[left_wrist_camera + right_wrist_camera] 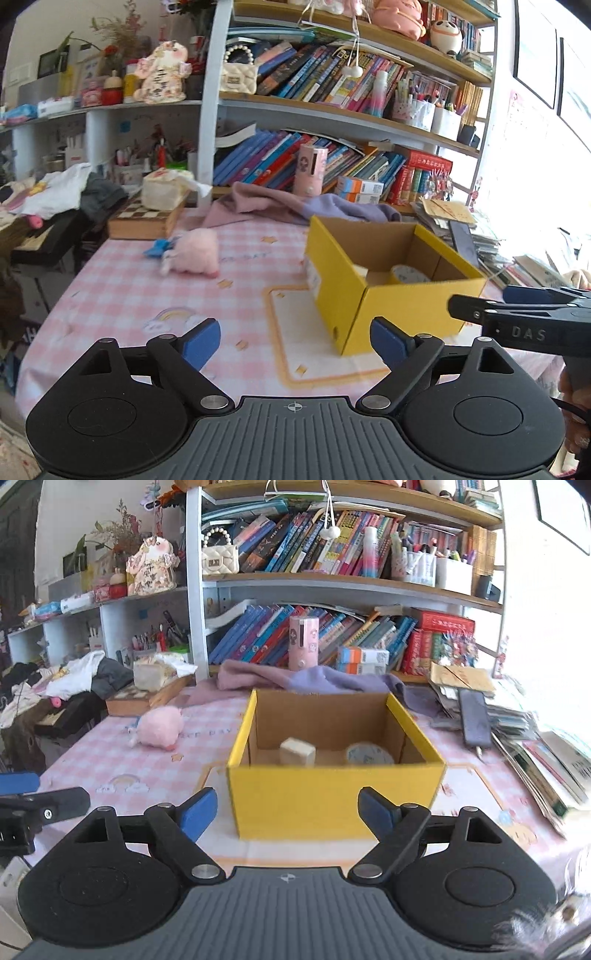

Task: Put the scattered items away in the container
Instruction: 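Lift both open tools out of the box and back away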

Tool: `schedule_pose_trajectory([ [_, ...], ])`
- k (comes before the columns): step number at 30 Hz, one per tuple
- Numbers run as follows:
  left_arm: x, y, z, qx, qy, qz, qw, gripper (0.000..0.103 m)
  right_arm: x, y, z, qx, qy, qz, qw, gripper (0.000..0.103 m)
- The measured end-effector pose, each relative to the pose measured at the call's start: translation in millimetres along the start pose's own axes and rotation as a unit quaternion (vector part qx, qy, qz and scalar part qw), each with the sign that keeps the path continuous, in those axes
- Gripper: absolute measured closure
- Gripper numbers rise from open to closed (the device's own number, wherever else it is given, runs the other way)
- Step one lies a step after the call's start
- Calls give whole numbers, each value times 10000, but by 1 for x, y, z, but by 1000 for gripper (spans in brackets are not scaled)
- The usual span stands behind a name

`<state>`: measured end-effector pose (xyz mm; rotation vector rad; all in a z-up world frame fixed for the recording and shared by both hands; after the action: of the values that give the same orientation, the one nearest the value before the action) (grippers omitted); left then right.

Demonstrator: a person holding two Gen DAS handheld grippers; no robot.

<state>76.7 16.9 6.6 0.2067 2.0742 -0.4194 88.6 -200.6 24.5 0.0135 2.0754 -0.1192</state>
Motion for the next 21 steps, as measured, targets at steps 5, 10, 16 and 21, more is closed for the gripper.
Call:
schedule_pose_trajectory([
  [5, 21, 12, -21, 51, 256, 37, 9997, 13, 29, 21, -27, 76, 265, 61, 9996, 20],
  [10, 34, 22, -40, 24, 422, 74, 9991, 12, 45, 40, -44, 76, 500, 105, 9987, 18],
  [16, 43, 34, -52, -111, 573, 67, 9983, 11, 55, 64, -52, -51, 748, -40, 9972, 15],
  [21, 46, 46, -62, -199, 550, 23, 9983, 11, 55, 82, -55, -218, 777, -200, 9965, 14],
])
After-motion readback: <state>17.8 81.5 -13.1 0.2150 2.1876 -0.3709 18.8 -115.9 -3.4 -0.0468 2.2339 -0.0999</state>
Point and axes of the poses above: each gripper's, at about its wrist camera, not at the fingertips, and z roughly the way its jaws point, y to its left, x to its underside, the point moved 4 cm from there along z, roughly the way its jaws point, and after that the axes turned 10 degrees about x, right-handed, at the moved point
